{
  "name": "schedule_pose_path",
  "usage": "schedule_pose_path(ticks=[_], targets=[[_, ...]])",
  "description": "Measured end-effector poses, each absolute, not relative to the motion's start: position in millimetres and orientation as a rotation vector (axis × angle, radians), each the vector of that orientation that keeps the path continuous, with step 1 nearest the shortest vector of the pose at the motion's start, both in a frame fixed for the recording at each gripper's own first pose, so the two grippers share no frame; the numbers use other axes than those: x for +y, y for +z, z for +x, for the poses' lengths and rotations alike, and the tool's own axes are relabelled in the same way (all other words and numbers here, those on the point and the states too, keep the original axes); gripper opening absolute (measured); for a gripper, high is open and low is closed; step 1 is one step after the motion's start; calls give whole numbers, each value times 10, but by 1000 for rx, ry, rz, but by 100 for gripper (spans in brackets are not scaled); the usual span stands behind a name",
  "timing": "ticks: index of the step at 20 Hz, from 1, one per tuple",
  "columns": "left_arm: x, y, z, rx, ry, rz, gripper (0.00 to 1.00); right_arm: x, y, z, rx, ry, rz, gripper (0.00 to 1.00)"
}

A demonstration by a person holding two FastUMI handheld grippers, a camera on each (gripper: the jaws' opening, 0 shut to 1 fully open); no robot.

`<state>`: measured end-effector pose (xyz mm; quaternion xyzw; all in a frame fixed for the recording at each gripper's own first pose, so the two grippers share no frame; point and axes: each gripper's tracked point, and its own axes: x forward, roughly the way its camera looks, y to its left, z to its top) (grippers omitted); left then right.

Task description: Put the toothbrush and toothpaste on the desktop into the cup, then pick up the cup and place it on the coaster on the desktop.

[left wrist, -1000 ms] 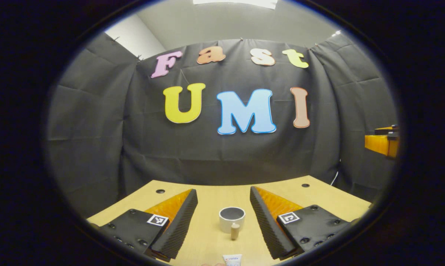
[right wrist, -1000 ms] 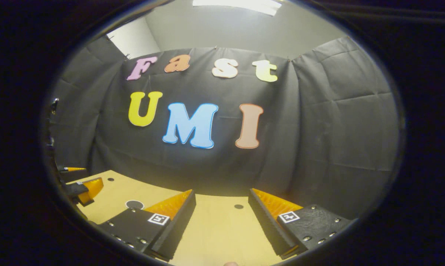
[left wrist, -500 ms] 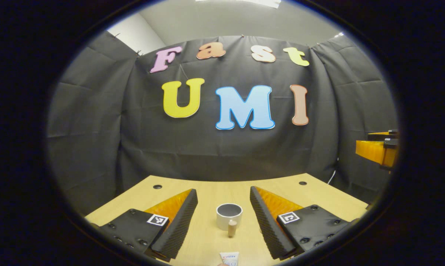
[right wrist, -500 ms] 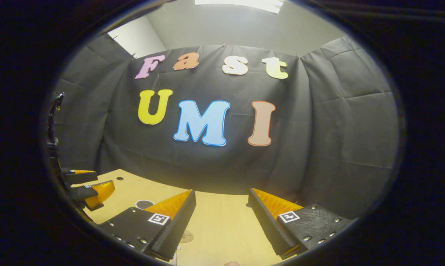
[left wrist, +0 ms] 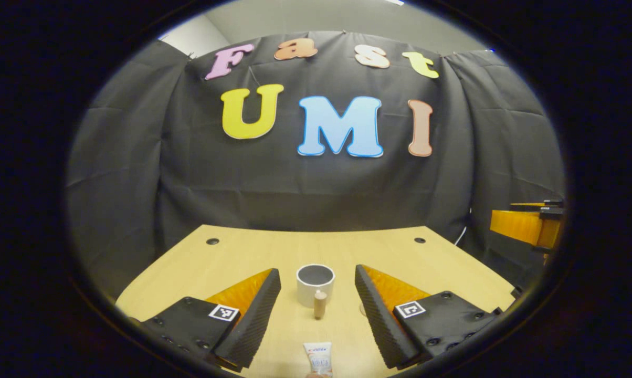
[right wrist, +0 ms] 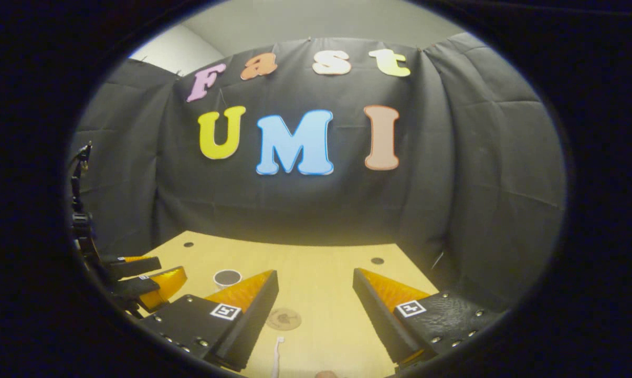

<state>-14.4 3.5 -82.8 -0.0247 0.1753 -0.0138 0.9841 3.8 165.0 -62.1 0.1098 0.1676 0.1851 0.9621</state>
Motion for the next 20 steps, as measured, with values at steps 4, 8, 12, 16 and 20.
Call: schedule_pose_path(ticks=[4, 8, 12, 16, 20], targets=[[-2, -1261, -235, 513, -54, -83, 94, 1872, -1070, -68, 541, 410, 218, 92], [9, -1792, -387, 724, -55, -78, 94, 2105, -1505, -305, 754, 462, 214, 92], [28, -2245, -575, 918, -50, -89, 94, 2238, -1818, -551, 897, 506, 173, 93], [35, -2553, -714, 1067, -48, -65, 94, 2401, -2038, -685, 1006, 541, 147, 93], [46, -2827, -860, 1217, -50, -77, 93, 2525, -2309, -795, 1128, 557, 118, 93]])
